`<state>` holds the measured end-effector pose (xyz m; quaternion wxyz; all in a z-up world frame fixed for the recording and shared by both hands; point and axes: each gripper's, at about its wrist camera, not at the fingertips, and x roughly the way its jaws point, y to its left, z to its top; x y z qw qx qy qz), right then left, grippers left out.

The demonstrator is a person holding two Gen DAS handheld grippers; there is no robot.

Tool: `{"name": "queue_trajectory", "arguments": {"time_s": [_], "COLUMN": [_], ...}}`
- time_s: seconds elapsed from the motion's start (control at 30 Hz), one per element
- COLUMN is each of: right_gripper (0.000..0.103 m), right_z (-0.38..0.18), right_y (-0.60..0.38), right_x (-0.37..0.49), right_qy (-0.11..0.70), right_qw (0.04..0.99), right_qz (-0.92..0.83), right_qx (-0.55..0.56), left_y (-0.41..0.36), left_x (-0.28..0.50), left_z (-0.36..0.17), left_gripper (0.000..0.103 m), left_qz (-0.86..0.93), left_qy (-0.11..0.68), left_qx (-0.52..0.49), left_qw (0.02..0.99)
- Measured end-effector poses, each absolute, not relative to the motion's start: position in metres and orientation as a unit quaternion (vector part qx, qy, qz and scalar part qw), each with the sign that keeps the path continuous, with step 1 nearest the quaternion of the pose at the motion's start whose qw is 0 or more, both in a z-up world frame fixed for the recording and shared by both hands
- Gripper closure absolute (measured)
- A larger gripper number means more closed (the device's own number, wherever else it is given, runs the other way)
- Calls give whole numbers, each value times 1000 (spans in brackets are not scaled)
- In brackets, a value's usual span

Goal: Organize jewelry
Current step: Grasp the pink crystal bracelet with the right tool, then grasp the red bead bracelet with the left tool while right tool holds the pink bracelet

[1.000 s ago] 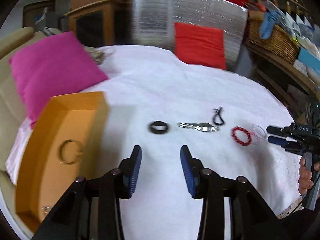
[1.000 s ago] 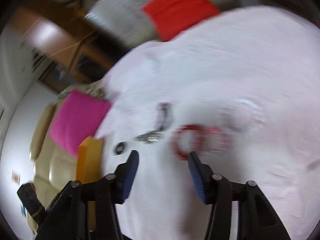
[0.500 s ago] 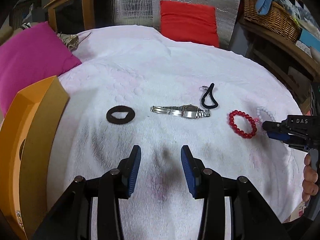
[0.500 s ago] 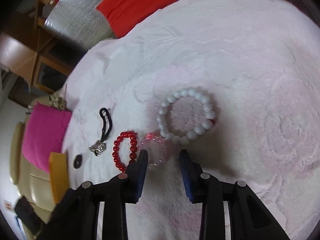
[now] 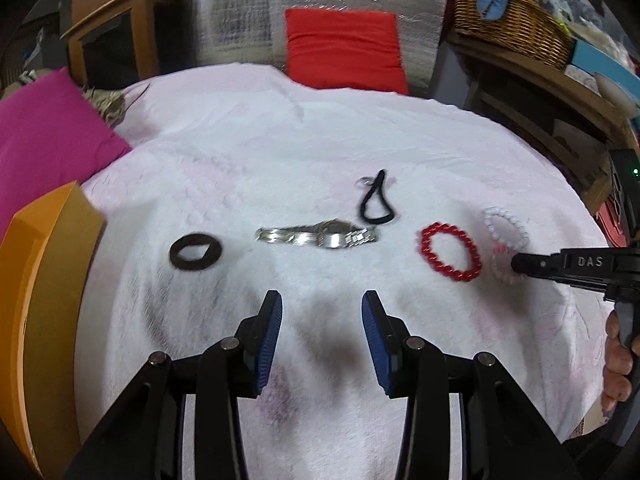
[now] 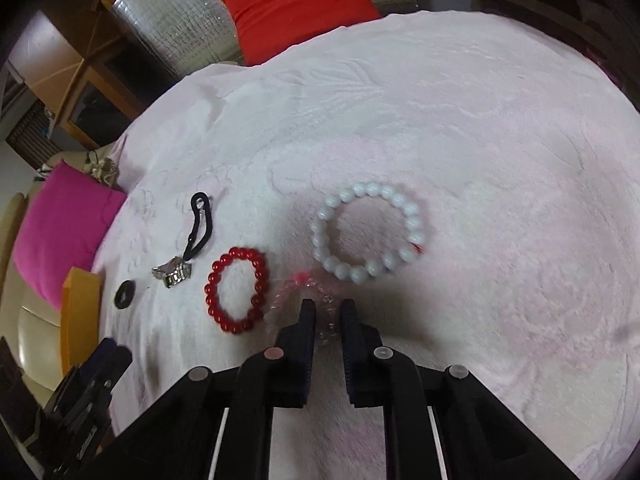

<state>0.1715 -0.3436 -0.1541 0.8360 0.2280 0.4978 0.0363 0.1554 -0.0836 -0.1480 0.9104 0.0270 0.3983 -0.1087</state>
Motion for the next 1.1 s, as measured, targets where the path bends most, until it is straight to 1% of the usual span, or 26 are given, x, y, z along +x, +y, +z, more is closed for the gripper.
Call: {"name": "queue_trajectory", "arguments": {"time_s": [0.23,0.3,0.37,0.5,0.53,0.57,0.8,0.9,1.03,1.1], "right_gripper": [89,89,89,89,89,89,89,89,89,89], "right_z": [-153,-153,-153,-153,-154,-156,-160,-162,-164,-166], "right_y": [-380,-387,-391,-394,-395,-396,-400,-401,-402,-405], "right_x": [153,151,149,150,151,151,151,150,149,148], "right_qy": [495,493,492,494,495,497,501,502,500,499], "right_qw": [824,822,821,818,817,816,811,810,808,804], "right_qz": [29,25,24,22,20,18,15,14,16,18], "right_qx": [274,284,289,295,295,296,301,304,311,323], "left_y": [-117,-129,-141,-161,-164,-167,-180,-182,-191,-194], "left_x": [163,167,170,172,174,176,190,196,200,200], "left_z": [-152,-154,-154,-155,-156,-158,-165,-168,-176,-180], "left_gripper": [60,55,47,42,36,34,34,34,35,41], "left_qz": [-188,-205,-221,-265,-273,-273,-260,-256,-244,-243], "left_qy": [397,394,385,385,390,395,412,423,430,433], "left_qx": [26,30,35,34,29,27,36,23,41,55], "left_qw": [898,896,895,883,879,877,873,869,868,866]}}
